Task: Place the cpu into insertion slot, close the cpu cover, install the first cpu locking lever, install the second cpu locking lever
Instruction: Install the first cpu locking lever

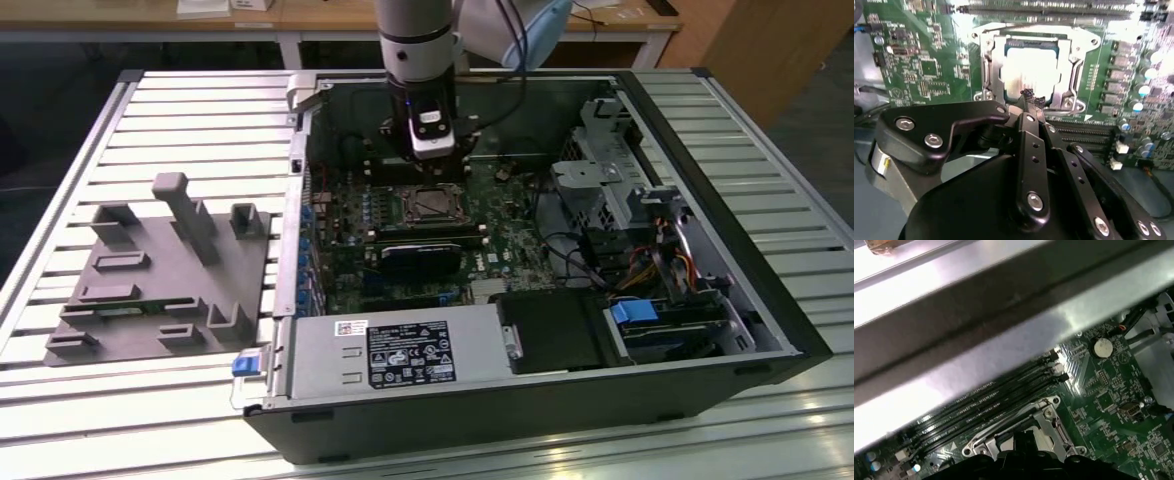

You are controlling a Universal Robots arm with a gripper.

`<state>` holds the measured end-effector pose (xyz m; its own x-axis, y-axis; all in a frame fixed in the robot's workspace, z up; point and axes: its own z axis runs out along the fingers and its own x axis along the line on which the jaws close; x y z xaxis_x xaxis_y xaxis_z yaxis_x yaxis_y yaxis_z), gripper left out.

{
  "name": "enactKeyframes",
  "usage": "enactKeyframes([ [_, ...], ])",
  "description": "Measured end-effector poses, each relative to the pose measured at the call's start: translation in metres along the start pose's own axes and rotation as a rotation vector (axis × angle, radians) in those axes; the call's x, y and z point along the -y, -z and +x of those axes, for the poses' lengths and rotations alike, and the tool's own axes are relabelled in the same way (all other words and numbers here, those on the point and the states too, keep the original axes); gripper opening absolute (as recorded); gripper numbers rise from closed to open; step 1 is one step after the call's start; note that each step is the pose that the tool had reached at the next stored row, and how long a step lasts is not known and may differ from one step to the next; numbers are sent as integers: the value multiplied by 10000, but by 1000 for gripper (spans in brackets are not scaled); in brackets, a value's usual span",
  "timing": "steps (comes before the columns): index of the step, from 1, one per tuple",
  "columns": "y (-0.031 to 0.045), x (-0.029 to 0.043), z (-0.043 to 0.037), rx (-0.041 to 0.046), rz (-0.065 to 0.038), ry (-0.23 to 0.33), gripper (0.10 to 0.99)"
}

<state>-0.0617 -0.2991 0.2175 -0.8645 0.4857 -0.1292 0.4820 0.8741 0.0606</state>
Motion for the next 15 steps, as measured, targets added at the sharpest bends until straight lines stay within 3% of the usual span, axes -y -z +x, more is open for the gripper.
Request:
enactKeyframes([
  [15, -3, 229, -128, 3, 4, 1, 102],
])
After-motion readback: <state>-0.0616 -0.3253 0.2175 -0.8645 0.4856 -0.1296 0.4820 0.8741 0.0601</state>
